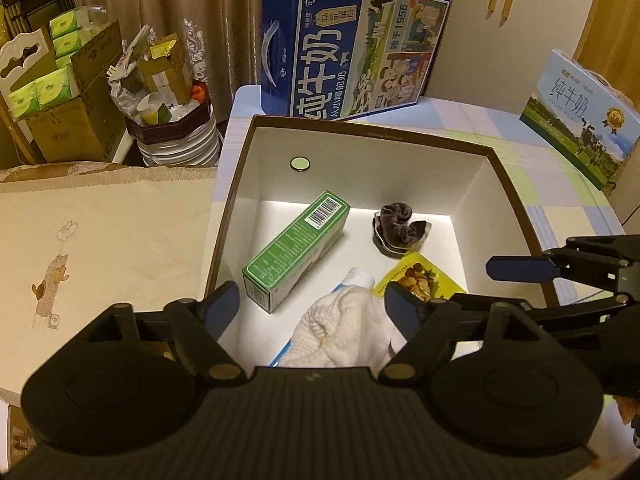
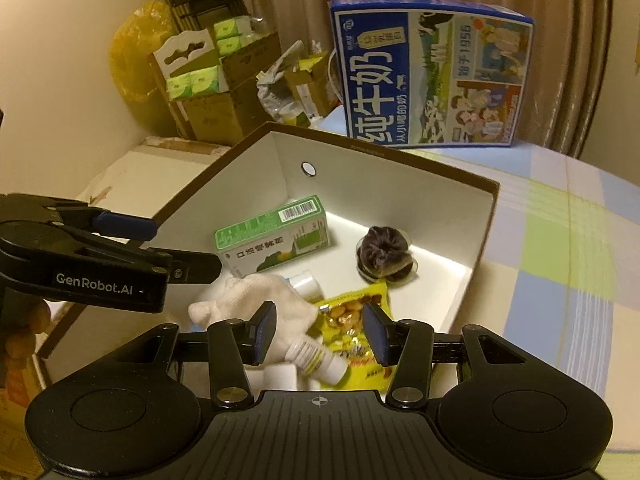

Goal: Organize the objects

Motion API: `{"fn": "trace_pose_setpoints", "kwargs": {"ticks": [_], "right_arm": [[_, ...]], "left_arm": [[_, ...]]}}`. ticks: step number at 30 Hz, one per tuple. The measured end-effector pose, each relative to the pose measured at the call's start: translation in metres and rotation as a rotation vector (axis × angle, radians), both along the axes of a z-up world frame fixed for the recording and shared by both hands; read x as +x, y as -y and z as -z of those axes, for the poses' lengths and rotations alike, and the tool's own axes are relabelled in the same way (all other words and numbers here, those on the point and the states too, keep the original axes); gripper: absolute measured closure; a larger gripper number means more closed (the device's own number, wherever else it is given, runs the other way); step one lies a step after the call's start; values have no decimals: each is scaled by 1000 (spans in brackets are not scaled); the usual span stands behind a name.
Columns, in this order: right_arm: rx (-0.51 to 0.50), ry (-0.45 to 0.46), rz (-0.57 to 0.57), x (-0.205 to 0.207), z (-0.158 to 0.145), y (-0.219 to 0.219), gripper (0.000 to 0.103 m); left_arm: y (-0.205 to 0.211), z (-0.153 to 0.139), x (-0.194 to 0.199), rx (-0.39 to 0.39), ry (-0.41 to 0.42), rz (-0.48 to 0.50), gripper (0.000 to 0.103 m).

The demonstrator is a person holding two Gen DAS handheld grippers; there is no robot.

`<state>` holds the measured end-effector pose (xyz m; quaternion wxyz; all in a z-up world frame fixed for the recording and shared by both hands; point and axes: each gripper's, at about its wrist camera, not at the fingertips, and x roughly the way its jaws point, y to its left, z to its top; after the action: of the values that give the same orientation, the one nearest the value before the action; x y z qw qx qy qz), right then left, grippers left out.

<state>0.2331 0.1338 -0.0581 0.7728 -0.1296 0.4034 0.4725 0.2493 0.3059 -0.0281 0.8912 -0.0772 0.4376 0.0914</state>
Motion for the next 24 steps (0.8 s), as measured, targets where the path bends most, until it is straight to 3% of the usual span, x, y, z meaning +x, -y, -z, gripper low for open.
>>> {"fn": "trace_pose_setpoints", "kwargs": {"ticks": [3,9,11,24], "right_arm": [[9,-10,18,-7,-5,11,57],[31,-46,59,-25,-16,36,53],[23,-50,66,-33,-20,43,46],[58,-110,82,-68,-40,98,40]], "left_arm": [[2,-3,-7,8,-1,-1,18],[7,-10,-27,-17,4,-13,14],[12,-12,-34,-23,6,-15,11],[53,-33,-90,3,22,-52,6]]}}
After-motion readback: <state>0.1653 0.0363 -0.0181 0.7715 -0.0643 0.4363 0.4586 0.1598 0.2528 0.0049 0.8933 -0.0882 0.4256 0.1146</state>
